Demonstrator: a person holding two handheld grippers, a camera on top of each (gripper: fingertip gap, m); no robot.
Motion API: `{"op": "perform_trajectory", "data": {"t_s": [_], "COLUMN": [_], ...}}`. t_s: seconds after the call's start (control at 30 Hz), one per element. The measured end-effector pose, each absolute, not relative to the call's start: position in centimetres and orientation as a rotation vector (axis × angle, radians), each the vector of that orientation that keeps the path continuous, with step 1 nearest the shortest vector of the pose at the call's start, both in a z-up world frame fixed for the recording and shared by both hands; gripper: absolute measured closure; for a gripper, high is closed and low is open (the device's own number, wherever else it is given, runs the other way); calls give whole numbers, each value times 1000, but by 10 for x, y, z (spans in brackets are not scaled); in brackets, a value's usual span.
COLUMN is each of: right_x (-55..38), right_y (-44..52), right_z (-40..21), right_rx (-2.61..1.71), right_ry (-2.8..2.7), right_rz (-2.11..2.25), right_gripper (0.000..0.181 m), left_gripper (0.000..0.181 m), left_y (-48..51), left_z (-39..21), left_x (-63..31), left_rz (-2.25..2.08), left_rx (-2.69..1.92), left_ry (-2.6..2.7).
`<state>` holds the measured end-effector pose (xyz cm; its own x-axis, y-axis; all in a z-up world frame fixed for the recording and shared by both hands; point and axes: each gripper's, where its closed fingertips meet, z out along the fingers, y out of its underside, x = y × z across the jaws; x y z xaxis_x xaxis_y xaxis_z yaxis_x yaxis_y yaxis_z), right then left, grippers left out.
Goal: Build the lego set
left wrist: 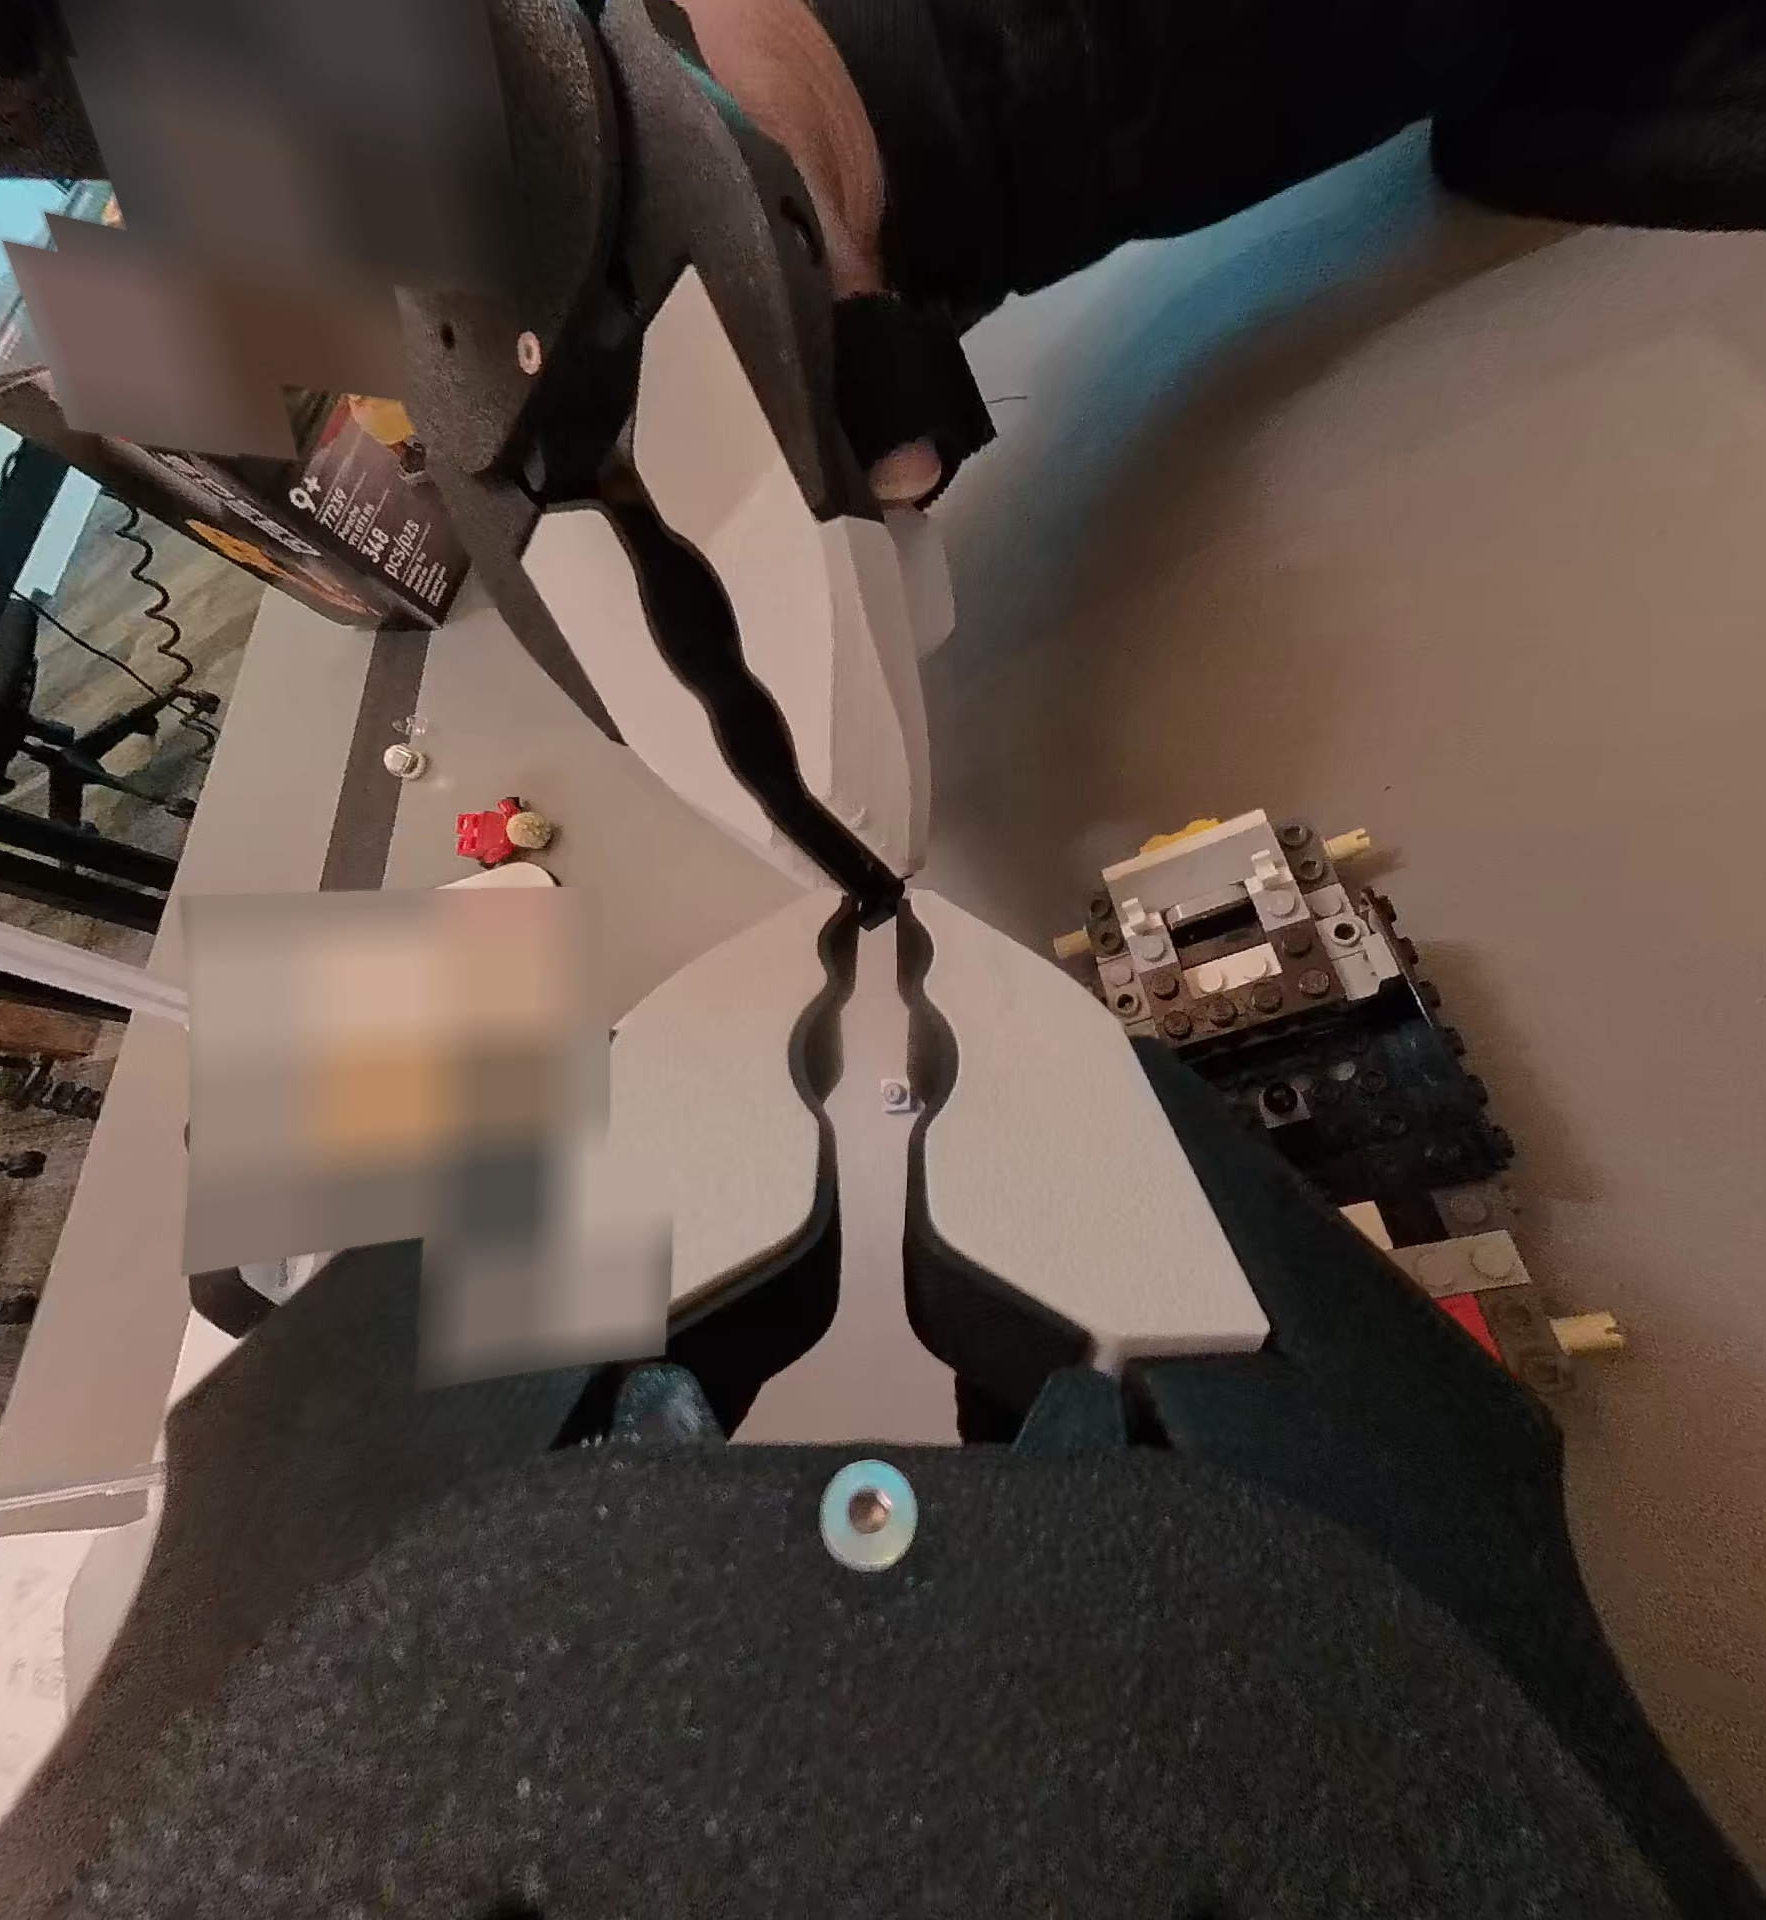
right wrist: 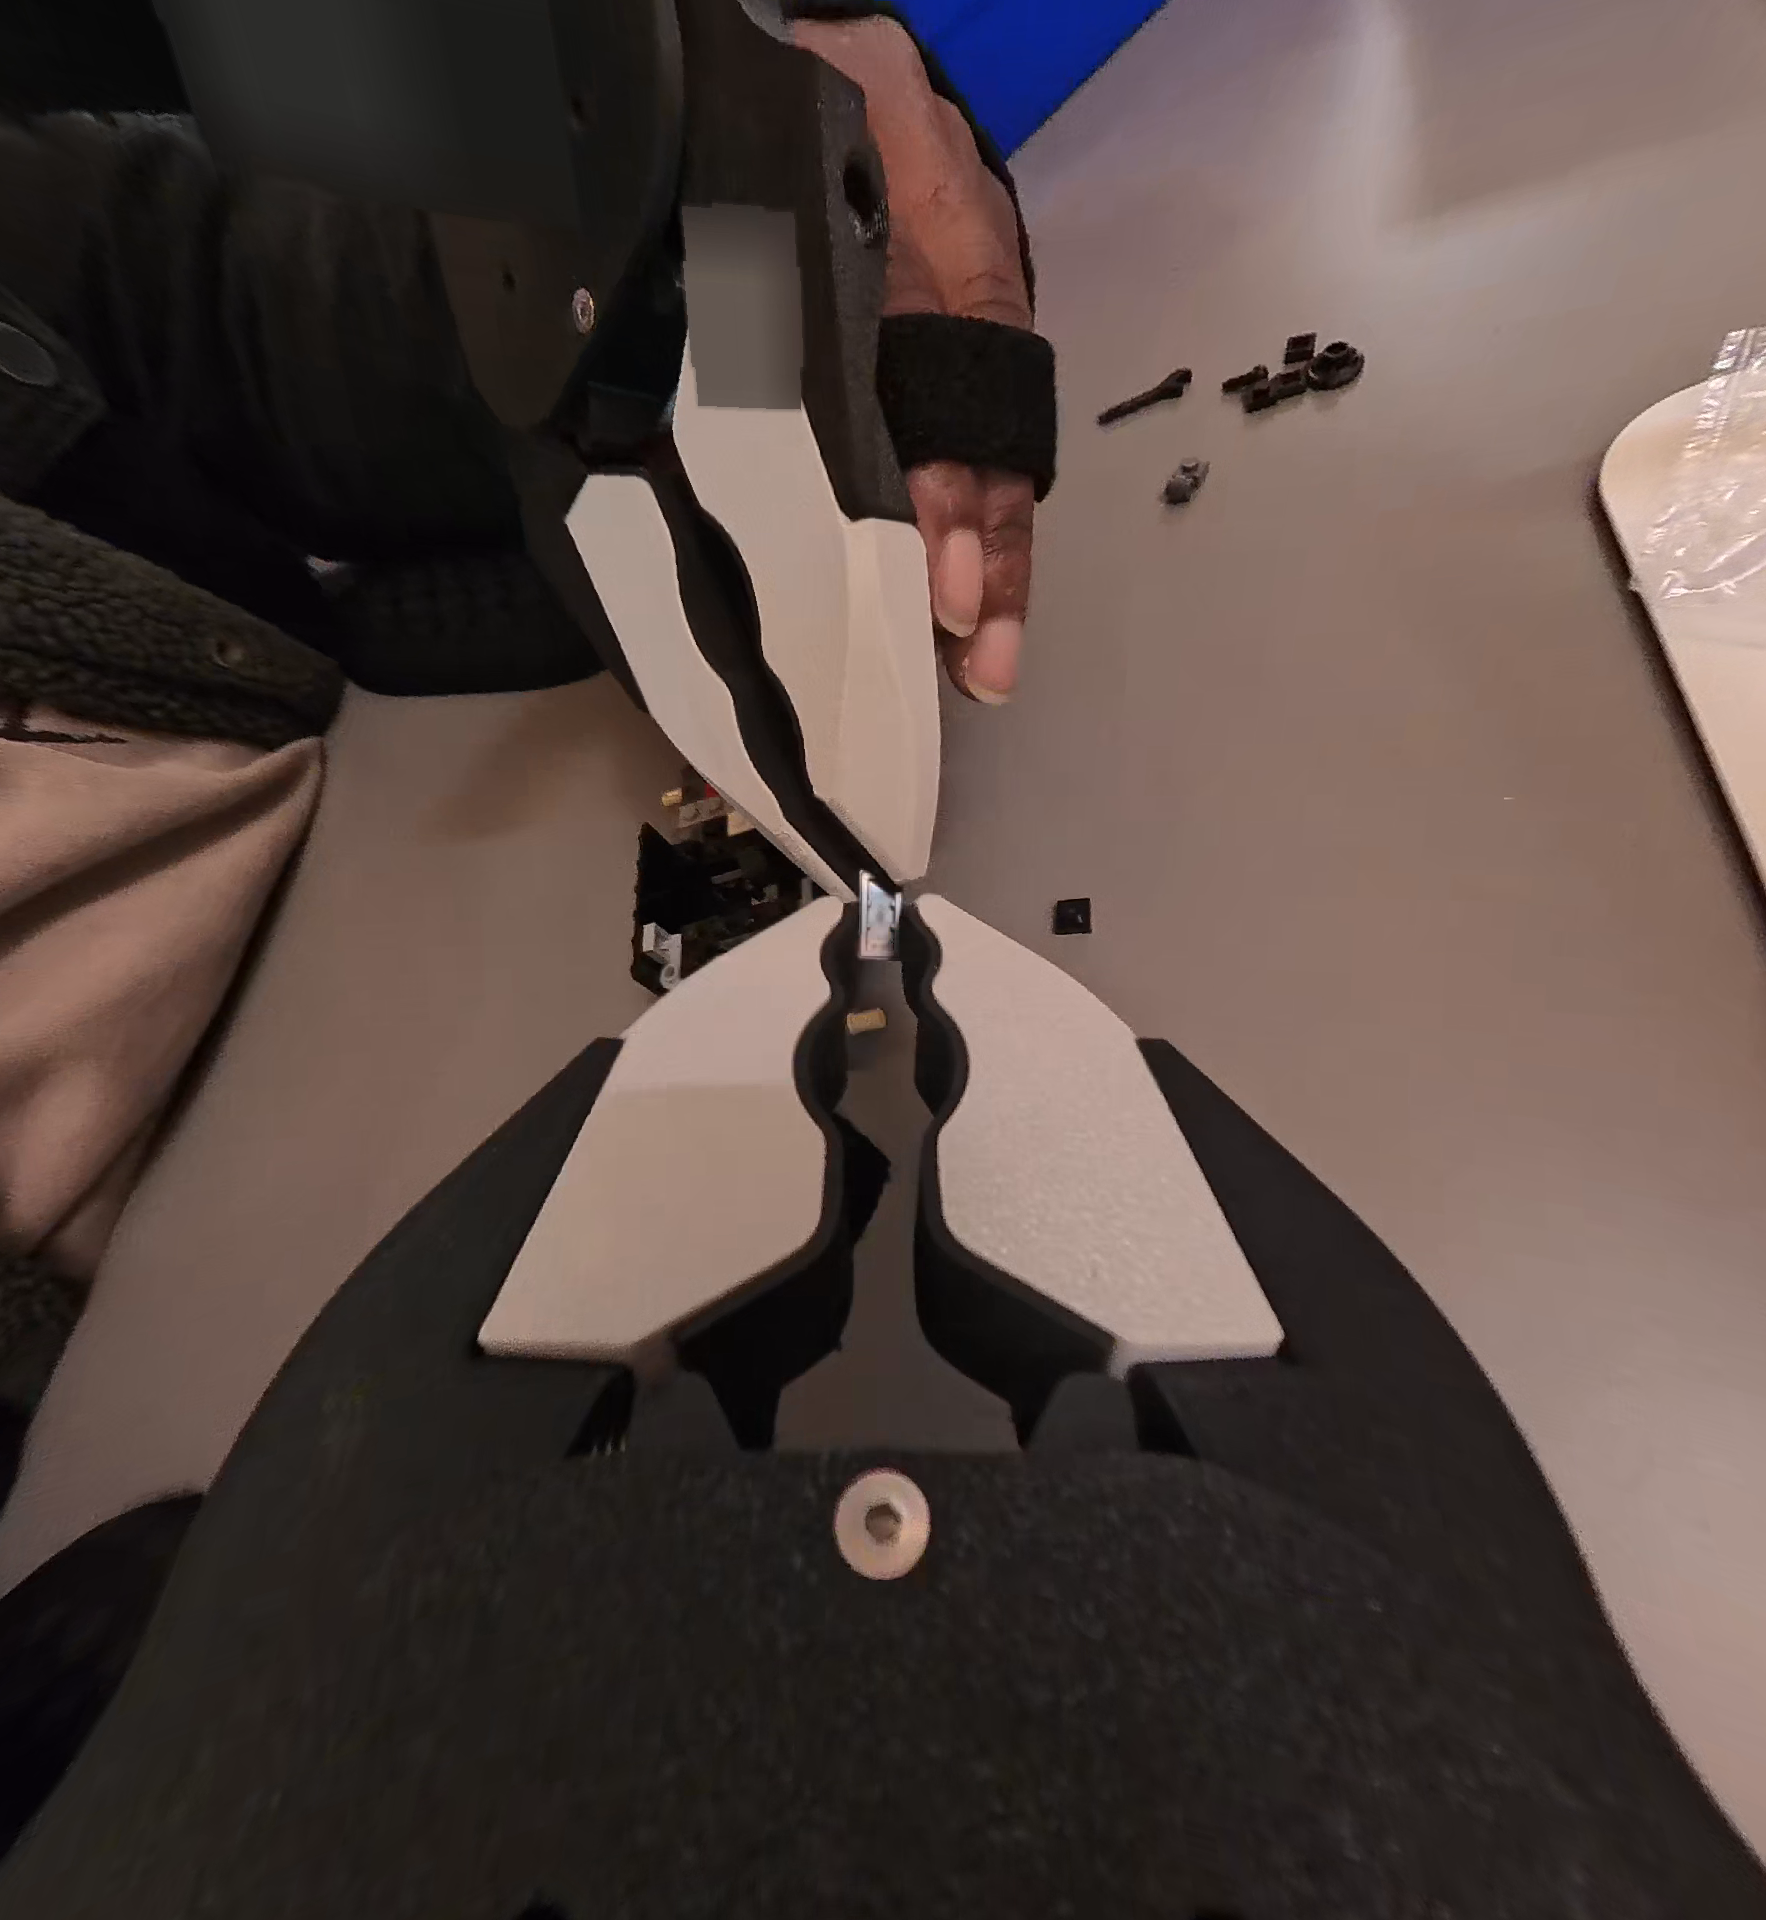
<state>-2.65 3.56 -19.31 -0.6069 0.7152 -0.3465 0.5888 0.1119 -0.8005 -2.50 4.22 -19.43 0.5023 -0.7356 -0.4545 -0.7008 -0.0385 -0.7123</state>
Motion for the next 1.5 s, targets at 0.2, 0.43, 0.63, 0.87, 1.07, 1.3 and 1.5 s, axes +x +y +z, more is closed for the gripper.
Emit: {"op": "perform_trajectory", "data": {"t_s": [0.2, 0.43, 0.63, 0.87, 1.07, 1.3, 1.5], "right_x": [-35, -43, -47, -46, -40, -40, -42], "right_y": [48, 50, 46, 46, 60, 64, 66], "right_z": [-173, -168, -182, -189, -234, -254, -254], "right_rx": [-1243, -876, -748, -810, -1171, -1274, -1275], "right_ry": [-2120, -2115, -2174, -2212, -2366, -2459, -2448], "right_rz": [1408, 861, 631, 631, 747, 701, 687], "right_gripper": [172, 167, 164, 173, 174, 172, 165], "left_gripper": [177, 178, 178, 175, 163, 165, 166], "left_y": [48, 55, 48, 49, 63, 66, 65], "left_z": [-187, -180, -184, -186, -194, -205, -208], "left_x": [-35, -42, -36, -37, -66, -69, -70], "left_rz": [-381, -1169, -1346, -1316, -809, -689, -668], "left_rx": [-1896, -2024, -2047, -2058, -2118, -2151, -2153], "left_ry": [902, 241, 172, 183, 349, 398, 416]}}
